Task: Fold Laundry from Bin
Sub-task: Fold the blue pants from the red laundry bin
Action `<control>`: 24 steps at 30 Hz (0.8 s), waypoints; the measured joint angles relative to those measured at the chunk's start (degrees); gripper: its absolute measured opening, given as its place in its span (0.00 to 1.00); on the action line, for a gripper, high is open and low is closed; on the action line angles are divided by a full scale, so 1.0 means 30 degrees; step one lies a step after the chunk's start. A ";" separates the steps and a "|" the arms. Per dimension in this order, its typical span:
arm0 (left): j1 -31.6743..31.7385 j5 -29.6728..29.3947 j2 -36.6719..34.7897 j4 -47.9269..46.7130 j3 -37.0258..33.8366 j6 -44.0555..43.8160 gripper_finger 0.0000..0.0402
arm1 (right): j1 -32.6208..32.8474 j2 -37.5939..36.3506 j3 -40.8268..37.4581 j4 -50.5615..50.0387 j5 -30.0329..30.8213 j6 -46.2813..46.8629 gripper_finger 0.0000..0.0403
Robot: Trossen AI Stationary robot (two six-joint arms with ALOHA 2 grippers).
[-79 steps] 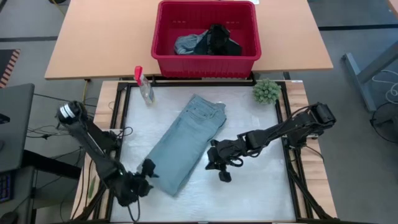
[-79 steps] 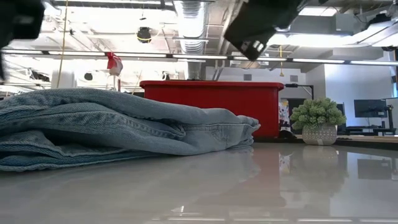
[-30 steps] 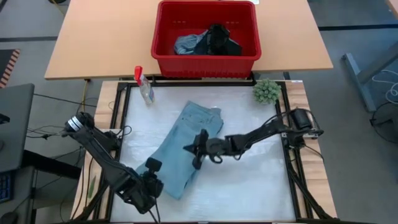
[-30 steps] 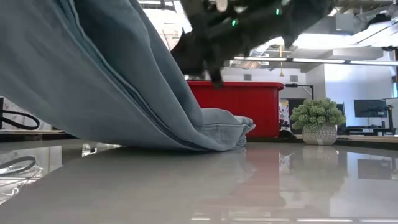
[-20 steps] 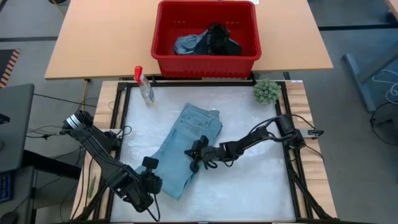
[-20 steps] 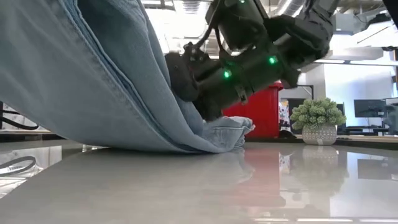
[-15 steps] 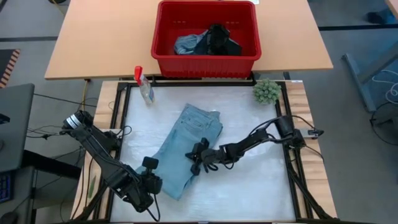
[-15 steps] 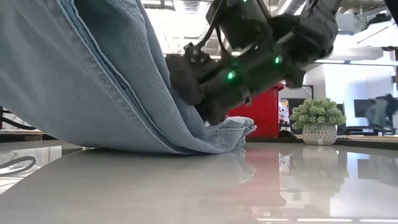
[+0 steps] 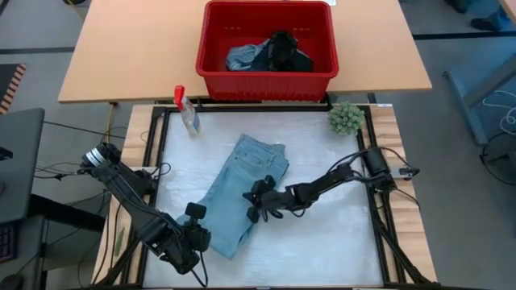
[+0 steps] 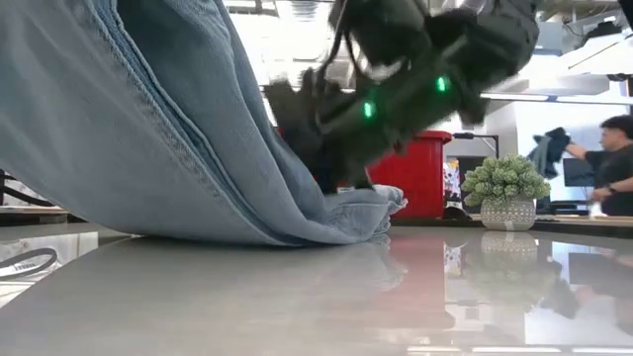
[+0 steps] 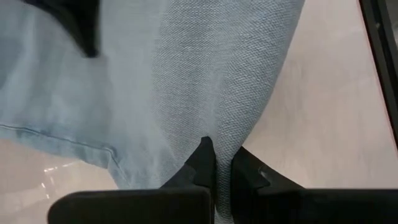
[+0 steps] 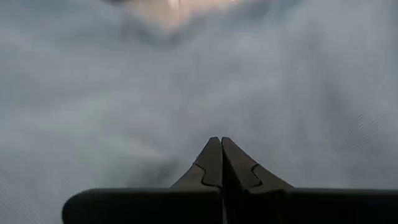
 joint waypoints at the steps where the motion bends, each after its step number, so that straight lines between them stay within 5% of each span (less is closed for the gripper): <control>1: 0.0094 0.0001 0.0000 0.0058 0.0007 -0.0009 0.01 | 0.0050 0.0343 0.0007 0.0029 -0.0218 0.0278 0.05; 9: 0.0295 0.0125 0.0000 0.0550 0.0007 -0.0764 0.01 | 0.0372 -0.1588 -0.0020 -0.0163 -0.1360 -0.1275 0.05; 14: 0.0295 0.0117 0.0000 0.0772 0.0007 -0.0990 0.01 | -0.0512 -0.3067 0.0192 0.0702 -0.0271 -0.3084 0.05; 18: 0.0368 -0.0125 0.0000 0.1182 0.0007 0.0247 0.01 | -0.1982 -0.2140 0.1071 0.1229 -0.0843 -0.4209 0.05; 24: 0.0994 -0.0550 0.0000 0.1442 0.0020 0.2030 0.01 | -0.3303 0.0965 0.2407 0.0600 -0.4750 -0.2797 0.05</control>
